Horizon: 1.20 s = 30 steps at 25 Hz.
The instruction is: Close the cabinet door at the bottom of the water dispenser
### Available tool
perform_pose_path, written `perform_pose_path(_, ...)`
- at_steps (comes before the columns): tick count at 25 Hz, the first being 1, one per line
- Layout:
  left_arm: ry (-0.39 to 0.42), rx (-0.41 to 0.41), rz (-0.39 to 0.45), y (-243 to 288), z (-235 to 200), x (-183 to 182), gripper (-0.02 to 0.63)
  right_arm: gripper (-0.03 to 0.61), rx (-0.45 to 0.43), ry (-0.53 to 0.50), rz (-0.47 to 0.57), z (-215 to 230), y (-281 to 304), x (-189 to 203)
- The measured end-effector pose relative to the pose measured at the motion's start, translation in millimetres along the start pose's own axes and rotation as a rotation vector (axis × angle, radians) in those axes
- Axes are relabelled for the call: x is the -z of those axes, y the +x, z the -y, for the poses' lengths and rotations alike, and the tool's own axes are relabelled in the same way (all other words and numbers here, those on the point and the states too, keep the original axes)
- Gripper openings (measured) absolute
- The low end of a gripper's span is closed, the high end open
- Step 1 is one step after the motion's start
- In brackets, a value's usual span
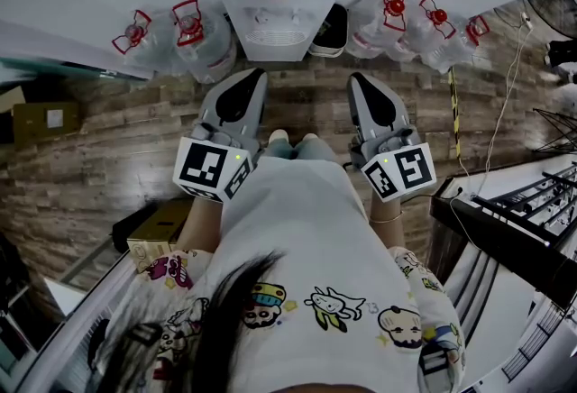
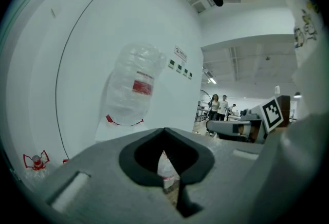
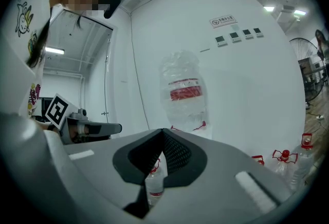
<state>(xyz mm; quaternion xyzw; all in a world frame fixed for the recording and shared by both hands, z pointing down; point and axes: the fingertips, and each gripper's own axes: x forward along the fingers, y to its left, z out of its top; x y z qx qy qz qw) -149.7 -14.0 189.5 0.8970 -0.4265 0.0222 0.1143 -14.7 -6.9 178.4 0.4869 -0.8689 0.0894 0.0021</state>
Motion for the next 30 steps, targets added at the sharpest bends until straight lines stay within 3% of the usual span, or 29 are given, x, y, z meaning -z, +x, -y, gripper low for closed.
perform_pose_path(30,0.041,-0.015,0.037,-13,-6,-13,0.0,0.009,-0.012,-0.018,-0.013,-12,3,0)
